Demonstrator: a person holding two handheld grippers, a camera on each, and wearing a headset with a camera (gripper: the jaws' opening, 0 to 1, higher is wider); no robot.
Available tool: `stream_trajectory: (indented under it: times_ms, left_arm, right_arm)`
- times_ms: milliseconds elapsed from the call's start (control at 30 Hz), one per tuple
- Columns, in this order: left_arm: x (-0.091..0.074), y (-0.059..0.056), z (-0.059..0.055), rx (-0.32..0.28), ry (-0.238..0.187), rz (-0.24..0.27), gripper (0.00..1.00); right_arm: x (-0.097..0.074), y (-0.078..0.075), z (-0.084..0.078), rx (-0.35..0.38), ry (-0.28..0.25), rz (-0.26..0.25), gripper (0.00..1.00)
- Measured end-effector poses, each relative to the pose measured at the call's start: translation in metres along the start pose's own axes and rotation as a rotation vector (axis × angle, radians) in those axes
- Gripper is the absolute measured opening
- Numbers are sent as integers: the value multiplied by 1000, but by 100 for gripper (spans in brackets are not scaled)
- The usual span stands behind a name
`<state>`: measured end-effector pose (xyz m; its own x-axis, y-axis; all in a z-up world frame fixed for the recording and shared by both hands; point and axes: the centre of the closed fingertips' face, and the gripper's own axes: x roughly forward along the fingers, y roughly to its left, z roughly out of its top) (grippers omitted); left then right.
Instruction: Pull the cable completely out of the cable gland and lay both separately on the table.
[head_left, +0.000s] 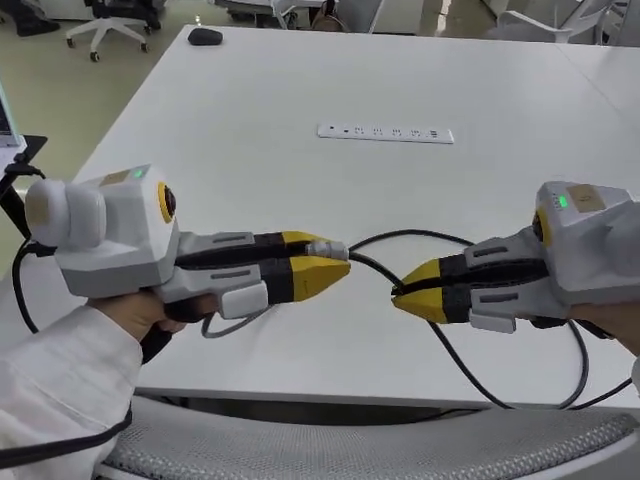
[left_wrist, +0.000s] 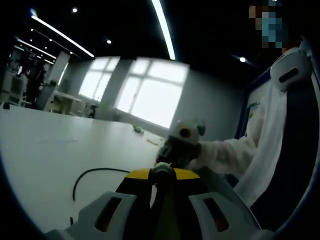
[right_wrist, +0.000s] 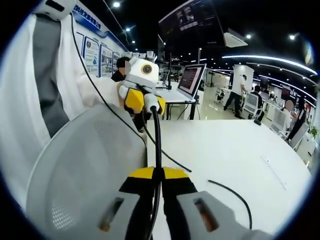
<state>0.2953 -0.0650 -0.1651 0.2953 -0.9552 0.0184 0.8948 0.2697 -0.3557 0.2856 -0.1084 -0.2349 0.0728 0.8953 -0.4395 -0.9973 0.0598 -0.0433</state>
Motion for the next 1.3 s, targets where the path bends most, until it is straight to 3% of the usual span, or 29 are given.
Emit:
stream_trajectory:
  times_ms: [100,633,900,1167,1267,1300]
  left_arm:
    - [0,1,1,-9,-7,1,16]
    - [-2,9,2,-49,-26,28,16]
    - [-2,10,1,-51,-20,30,16]
    - [-2,10,0,-43,-16,34,16]
    - [-2,11,1,-43,-21,40,16]
    - [-3,11,2,-41,-22,41,16]
  right_arm:
    - [-2,1,-14,10,44,-11,3]
    - [-8,-8,-55,71,137,-38,3]
    - [-8,-14,-57,79,135,-40,3]
    - [-6,-9,-57,89,148,-17,3]
    - [-8,-10,-52,93,134,-18,6]
    - [-8,-11,-45,98,108,-21,10]
